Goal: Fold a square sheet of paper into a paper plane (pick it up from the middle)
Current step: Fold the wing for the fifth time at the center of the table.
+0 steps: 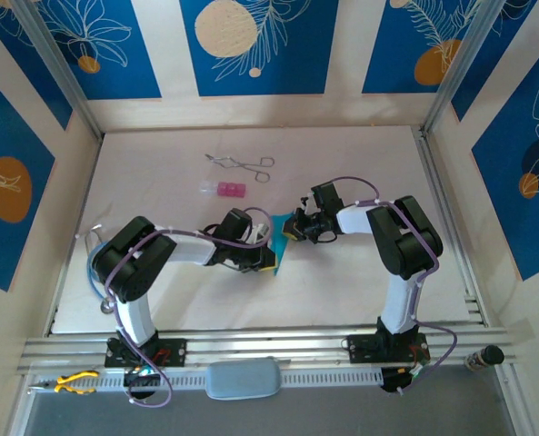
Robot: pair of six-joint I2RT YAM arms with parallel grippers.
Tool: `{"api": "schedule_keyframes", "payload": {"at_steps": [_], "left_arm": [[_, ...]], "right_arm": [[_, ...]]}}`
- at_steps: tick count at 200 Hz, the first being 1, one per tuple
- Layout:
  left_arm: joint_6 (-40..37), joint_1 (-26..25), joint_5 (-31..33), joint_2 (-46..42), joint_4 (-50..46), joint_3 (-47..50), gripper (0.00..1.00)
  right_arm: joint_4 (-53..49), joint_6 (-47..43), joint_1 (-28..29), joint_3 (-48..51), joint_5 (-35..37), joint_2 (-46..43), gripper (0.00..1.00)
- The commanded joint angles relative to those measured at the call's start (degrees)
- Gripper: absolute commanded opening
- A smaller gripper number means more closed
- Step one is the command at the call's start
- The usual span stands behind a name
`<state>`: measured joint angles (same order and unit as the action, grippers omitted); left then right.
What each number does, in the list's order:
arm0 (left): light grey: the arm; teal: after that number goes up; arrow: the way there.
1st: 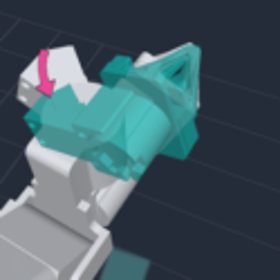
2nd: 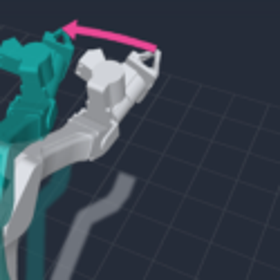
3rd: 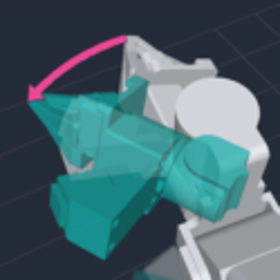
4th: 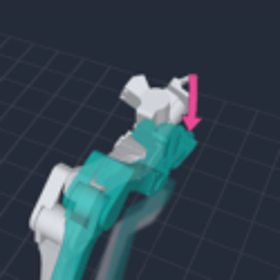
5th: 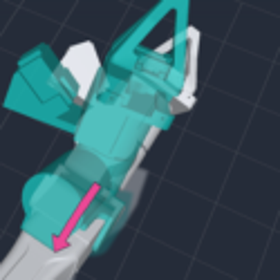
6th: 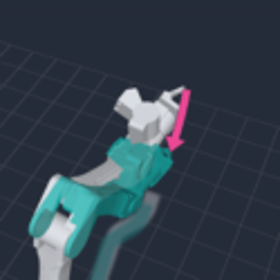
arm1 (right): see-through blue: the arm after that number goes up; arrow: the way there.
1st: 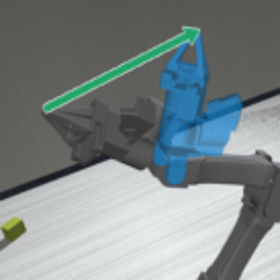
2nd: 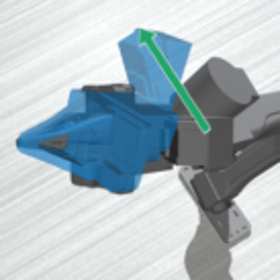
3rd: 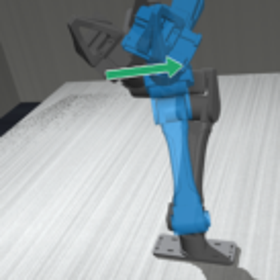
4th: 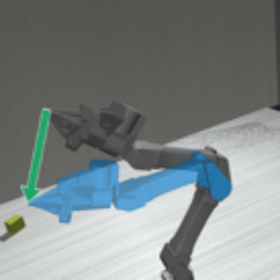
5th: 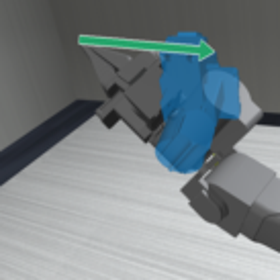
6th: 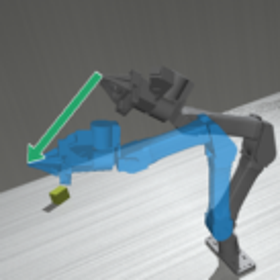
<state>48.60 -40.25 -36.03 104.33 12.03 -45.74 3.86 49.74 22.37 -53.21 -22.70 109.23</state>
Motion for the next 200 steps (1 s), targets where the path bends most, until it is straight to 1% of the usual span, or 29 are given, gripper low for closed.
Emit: {"api": "schedule_keyframes", "payload": {"at_steps": [1,11,21,36,58,82,103,114,127,145,159,169,183,200], "left_arm": [[-2.6,-0.5,-2.9,-0.4,-4.7,-1.1,0.01],[-2.7,-0.6,-3.1,-0.4,-5.1,-1.0,0.05],[-2.6,-0.6,-3.3,-0.7,-5.0,-0.5,0.13],[-2.4,-0.7,-3.3,-1.4,-4.6,0.2,0.15],[-2.5,-0.9,-3.8,-1.8,-4.8,0.3,0.14],[-2.5,-0.9,-4.0,-1.7,-4.8,0.3,0.06],[-2.8,-0.9,-4.2,-1.8,-5.2,0.2,0.05],[-3.1,-1.0,-4.2,-1.9,-5.7,0.2,0.09],[-3.2,-0.9,-3.8,-2.8,-5.9,0.5,0.19],[-3.2,-0.9,-1.3,-5.8,-6.1,1.6,0.26],[-3.3,-0.9,0.9,-8.9,-7.4,1.6,0.28],[-3.5,-0.8,2.2,-10.5,-8.2,0.9,0.27],[-3.6,-0.7,2.6,-10.9,-8.9,-1.2,0.15],[-3.4,-0.7,1.5,-8.9,-8.9,-4.9,0.07]], "right_arm": [[-4.2,-0.7,0.5,-0.2,2.4,1.5,0.05],[-4.7,-0.8,0.5,-0.3,2.8,1.5,0.05],[-4.9,-0.8,0.5,-0.3,3.0,1.5,0.05],[-4.9,-0.9,0.5,-0.2,3.0,1.5,0.05],[-4.9,-0.9,0.5,-0.1,3.0,1.4,0.05],[-4.9,-0.9,0.6,-0.1,3.0,1.2,0.05],[-4.9,-0.8,0.6,0.0,3.2,1.5,0.05],[-4.9,-0.8,0.6,0.0,3.2,1.6,0.05],[-4.7,-0.8,0.6,0.0,3.1,1.7,0.05],[-4.7,-0.7,0.7,0.0,3.0,1.9,0.05],[-4.7,-0.7,0.7,0.0,3.0,2.0,0.05],[-4.6,-0.6,0.8,0.0,3.0,1.9,0.05],[-4.8,-0.8,0.7,-0.1,3.0,1.9,0.05],[-4.8,-0.8,0.7,-0.1,3.0,1.9,0.05]]}}
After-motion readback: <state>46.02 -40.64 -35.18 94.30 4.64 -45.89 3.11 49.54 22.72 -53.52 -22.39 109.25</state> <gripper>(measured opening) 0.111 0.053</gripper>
